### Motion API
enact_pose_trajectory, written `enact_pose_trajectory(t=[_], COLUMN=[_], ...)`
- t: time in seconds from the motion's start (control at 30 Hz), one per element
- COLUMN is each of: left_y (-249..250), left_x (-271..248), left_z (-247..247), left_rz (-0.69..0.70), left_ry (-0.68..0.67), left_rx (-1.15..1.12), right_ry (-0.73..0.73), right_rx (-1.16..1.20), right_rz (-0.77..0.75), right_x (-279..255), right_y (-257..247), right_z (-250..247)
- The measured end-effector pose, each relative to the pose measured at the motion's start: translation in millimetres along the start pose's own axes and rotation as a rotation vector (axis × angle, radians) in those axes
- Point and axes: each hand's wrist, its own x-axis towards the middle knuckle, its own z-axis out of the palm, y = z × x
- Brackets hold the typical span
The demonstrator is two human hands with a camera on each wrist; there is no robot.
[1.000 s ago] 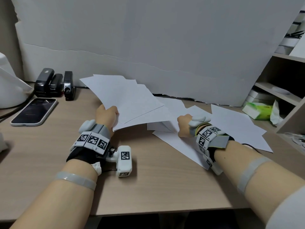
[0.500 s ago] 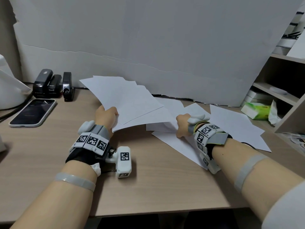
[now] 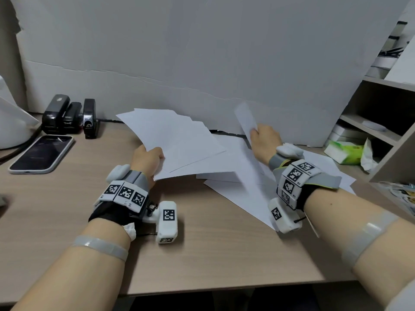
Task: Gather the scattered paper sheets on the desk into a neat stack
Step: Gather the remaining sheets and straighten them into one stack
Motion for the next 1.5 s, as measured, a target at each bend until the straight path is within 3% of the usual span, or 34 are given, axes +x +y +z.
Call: enact_pose_trajectory(t=[0.1, 0.27, 0.47, 0.6, 0.7, 0.87, 1.03, 1.2, 1.3, 1.5], left_y=[-0.1, -1.3, -5.8, -7.6, -9.4, -8.5, 2.1, 3.3, 4.0, -0.3], left_x=[-2.6, -2.7, 0.8, 1.1, 1.1, 1.2, 11.0, 16.9, 16.7, 17.5], left_z=[1.3, 0.6, 6.7, 7.3, 7.0, 2.7, -13.3, -16.4, -12.7, -7.9], left_rz=[-0.045, -0.199, -0.319, -0.364, -0.398, -0.3, -0.124, -0.002, 0.081, 0.122], left_ry=[-0.099, -0.205, -0.241, -0.375, -0.378, -0.335, -0.216, -0.063, 0.052, 0.188], left_rx=[0.075, 0.056, -0.013, -0.136, -0.177, 0.051, 0.103, -0.182, -0.332, -0.381], right_ry=[0.056, -0.128, -0.394, -0.496, -0.561, -0.631, -0.365, -0.205, -0.236, -0.555], right_rx=[0.085, 0.034, -0.069, -0.09, -0.103, -0.183, -0.173, 0.017, 0.115, -0.243], right_rz=[-0.217, -0.437, -0.525, -0.524, -0.505, -0.38, -0.054, 0.263, 0.216, -0.092], right_x=[-3.8, -19.4, -26.6, -30.8, -33.5, -38.7, -15.3, 6.1, 5.4, -14.0], right_y=[-23.2, -47.5, -55.8, -55.8, -53.2, -47.4, -21.2, 2.8, -2.4, -48.9], right_z=[-3.8, 23.5, 63.6, 71.5, 68.8, 51.8, 40.1, 41.9, 52.3, 74.8])
